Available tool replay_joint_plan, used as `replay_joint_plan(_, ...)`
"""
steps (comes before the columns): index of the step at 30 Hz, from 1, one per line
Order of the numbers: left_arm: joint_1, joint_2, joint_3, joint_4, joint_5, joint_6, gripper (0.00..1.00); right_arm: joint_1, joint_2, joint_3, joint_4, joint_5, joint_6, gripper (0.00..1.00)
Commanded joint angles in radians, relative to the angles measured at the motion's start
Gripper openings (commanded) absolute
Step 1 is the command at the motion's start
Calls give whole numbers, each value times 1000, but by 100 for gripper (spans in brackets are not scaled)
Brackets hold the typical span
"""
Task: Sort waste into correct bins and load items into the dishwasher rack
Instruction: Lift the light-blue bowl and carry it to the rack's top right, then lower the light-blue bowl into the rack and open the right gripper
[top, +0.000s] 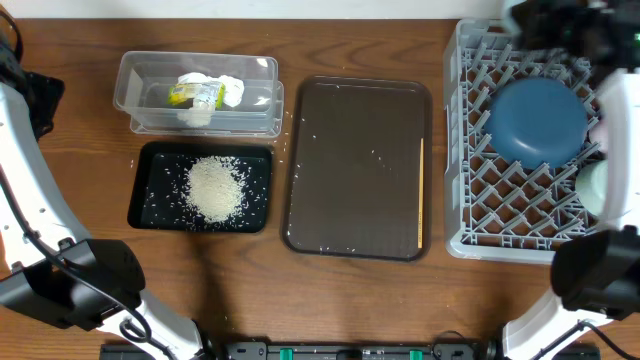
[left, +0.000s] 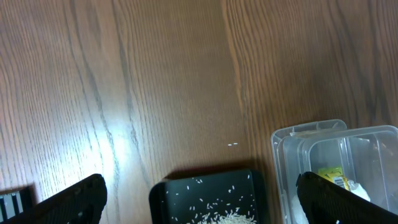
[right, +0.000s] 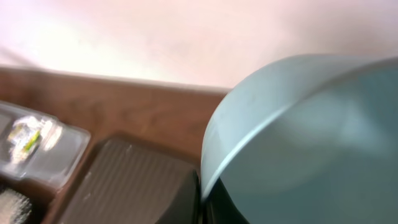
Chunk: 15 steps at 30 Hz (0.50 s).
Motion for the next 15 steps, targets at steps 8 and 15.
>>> replay_joint_plan(8,0,6,3,-3,-13,-2,100,-263,230,-23,420,-602,204,3)
replay_joint_plan(15,0,6,3,-3,-13,-2,100,-323,429,-23,804,-783,554,1)
